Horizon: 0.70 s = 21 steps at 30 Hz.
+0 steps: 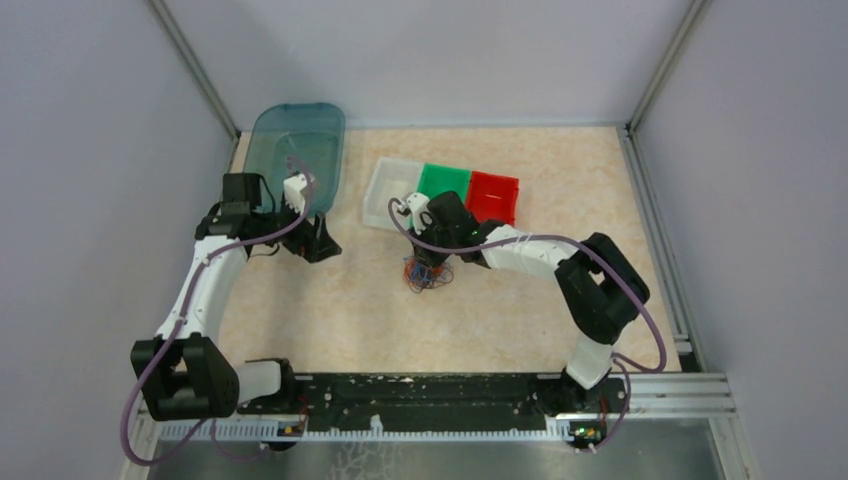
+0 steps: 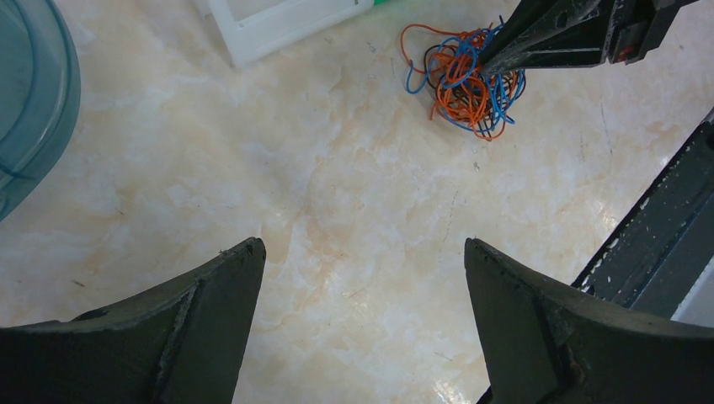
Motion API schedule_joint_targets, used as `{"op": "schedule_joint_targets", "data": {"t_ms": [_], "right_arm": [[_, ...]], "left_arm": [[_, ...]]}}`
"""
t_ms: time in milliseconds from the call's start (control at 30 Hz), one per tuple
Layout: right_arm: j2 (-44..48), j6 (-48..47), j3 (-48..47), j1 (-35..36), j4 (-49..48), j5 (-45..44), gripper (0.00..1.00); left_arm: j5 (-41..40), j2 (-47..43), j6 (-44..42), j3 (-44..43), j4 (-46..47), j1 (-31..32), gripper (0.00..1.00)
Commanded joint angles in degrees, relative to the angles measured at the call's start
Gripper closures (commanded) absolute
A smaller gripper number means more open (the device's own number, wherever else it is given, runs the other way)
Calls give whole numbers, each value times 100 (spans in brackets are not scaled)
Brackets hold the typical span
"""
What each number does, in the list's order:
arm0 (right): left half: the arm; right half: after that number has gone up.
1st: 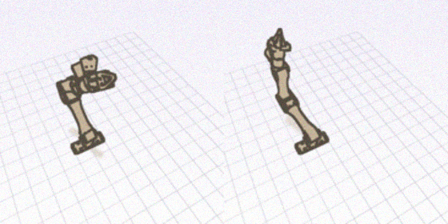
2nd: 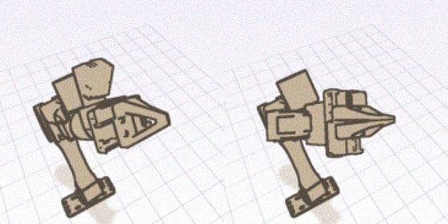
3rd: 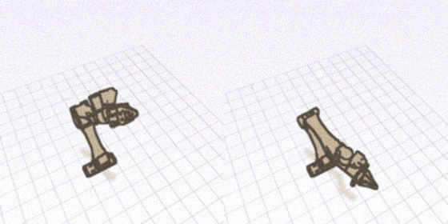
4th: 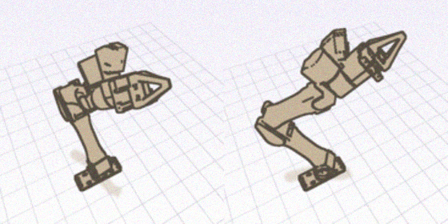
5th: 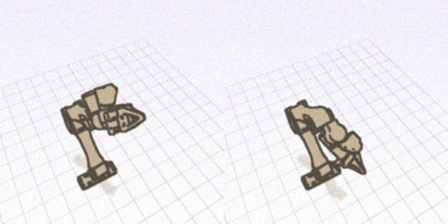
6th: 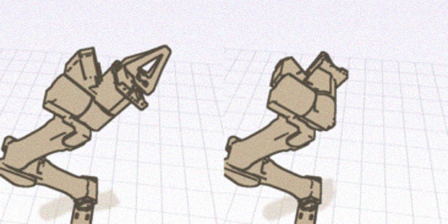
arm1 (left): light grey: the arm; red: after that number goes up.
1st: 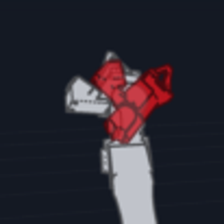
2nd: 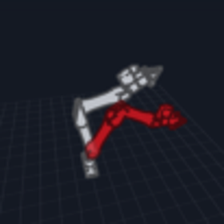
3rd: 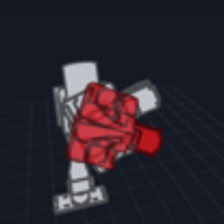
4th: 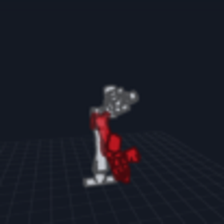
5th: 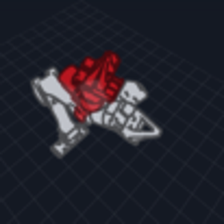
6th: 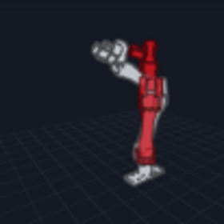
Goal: Untangle the cables
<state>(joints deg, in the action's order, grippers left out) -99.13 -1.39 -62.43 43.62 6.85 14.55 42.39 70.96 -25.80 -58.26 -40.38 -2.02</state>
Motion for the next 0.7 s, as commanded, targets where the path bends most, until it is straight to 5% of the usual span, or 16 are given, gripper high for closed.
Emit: {"op": "schedule_joint_targets", "data": {"t_ms": [0, 667], "right_arm": [[135, -2, -164, 51, -273, 26, 97], [1698, 945, -660, 303, -434, 824, 100]], "left_arm": [[164, -135, -149, -50, -133, -16, 6], [1198, -467, -44, -311, -183, 113, 1]]}}
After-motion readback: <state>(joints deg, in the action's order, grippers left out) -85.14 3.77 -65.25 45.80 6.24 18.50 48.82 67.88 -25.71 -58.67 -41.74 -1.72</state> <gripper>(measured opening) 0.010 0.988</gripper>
